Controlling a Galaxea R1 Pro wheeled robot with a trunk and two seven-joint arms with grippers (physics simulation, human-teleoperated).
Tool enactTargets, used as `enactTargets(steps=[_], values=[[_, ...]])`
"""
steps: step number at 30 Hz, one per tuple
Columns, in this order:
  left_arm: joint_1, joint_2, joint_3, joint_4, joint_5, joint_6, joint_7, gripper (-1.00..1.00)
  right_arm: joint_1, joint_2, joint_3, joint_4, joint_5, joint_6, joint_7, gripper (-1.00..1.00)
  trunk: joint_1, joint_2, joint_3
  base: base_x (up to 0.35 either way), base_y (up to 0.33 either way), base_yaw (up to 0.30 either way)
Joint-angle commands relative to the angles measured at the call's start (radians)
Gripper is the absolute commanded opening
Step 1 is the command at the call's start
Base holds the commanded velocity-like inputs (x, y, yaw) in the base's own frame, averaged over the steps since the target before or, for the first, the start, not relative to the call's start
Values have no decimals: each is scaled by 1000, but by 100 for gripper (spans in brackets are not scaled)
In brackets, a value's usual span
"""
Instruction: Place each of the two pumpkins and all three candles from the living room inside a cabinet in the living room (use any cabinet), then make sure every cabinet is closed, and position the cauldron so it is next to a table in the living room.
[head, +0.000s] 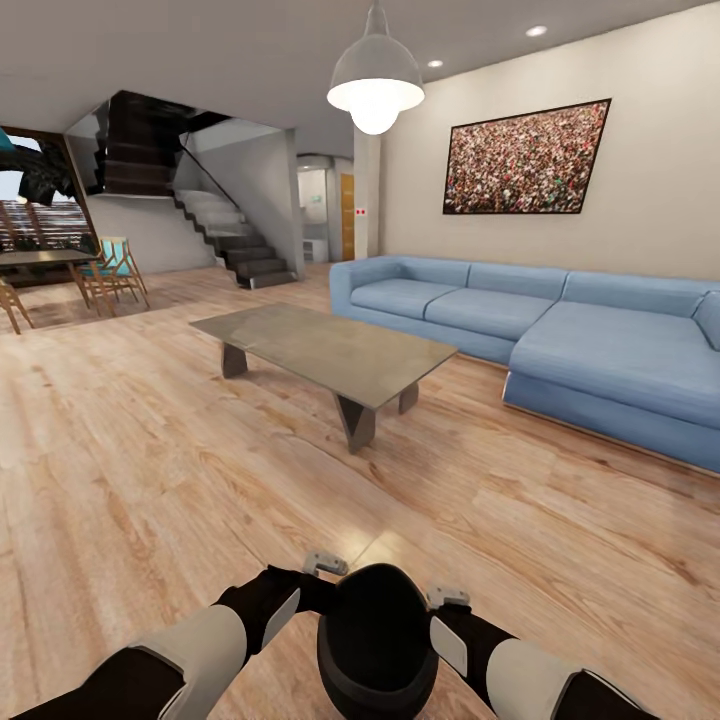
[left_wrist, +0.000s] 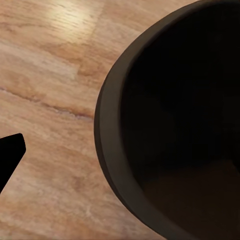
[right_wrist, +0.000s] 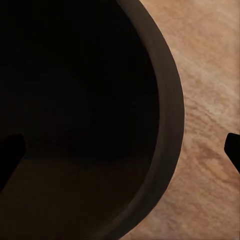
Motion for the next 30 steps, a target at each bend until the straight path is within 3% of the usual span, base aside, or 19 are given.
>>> enactTargets(steps=[1, 6, 30], values=[[0, 0, -8, -2, 8, 5, -1, 100, 0, 0, 8, -2, -8, 5, -6, 100, 0, 0, -1, 0, 0, 0], [0, 0, -8, -2, 7, 5, -1, 100, 0, 0, 8, -2, -8, 5, -6, 100, 0, 0, -1, 0, 0, 0], [0, 0, -8, -2, 7, 5, -1, 100, 0, -2, 8, -1, -8, 5, -6, 100, 11, -6, -94, 0, 0, 0]])
